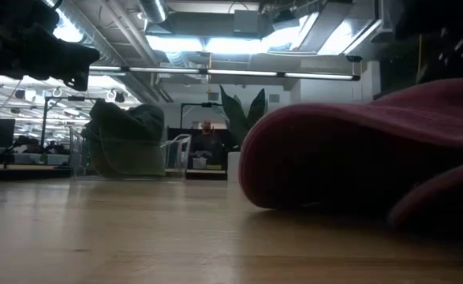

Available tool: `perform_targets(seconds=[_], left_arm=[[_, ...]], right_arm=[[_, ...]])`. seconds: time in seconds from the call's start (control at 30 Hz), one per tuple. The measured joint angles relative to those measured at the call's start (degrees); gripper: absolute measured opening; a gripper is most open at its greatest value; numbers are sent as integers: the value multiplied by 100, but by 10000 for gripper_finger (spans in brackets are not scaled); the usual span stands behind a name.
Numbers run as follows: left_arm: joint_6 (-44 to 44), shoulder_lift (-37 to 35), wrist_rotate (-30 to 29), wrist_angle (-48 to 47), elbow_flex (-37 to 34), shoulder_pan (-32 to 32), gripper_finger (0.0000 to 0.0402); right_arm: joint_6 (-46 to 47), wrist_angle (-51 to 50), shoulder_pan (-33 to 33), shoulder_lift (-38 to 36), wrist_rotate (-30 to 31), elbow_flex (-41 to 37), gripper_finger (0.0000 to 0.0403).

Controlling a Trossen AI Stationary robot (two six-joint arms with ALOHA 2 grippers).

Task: Pick & Place hat
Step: Put the right red cap into the right transparent bin

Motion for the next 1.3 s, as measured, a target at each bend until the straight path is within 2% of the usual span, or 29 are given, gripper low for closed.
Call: perform_targets(seconds=[0.2, 0.37, 0.5, 0.77, 1.07, 1.2, 1.3], left_arm=[[0, 0, 0, 0, 2, 0, 6], [0, 0, 0, 0, 0, -1, 6], [0, 0, 0, 0, 0, -1, 6], [0, 0, 0, 0, 0, -1, 6], [0, 0, 0, 0, 2, -2, 6], [0, 0, 0, 0, 0, 0, 6], [0, 0, 0, 1, 1, -1, 6]], right_arm=[[170, -111, -45, -204, 42, 2, 259], [-209, -114, -331, 185, 480, 2, 259], [-687, 245, -694, 648, 536, 2, 259], [-2123, 2059, -1215, 1598, 105, 0, 259], [-4427, 4486, -1605, 1740, 284, 0, 259], [-4753, 5573, -1711, 1751, 739, 4, 259], [-4369, 5404, -1729, 1597, 917, 0, 259]])
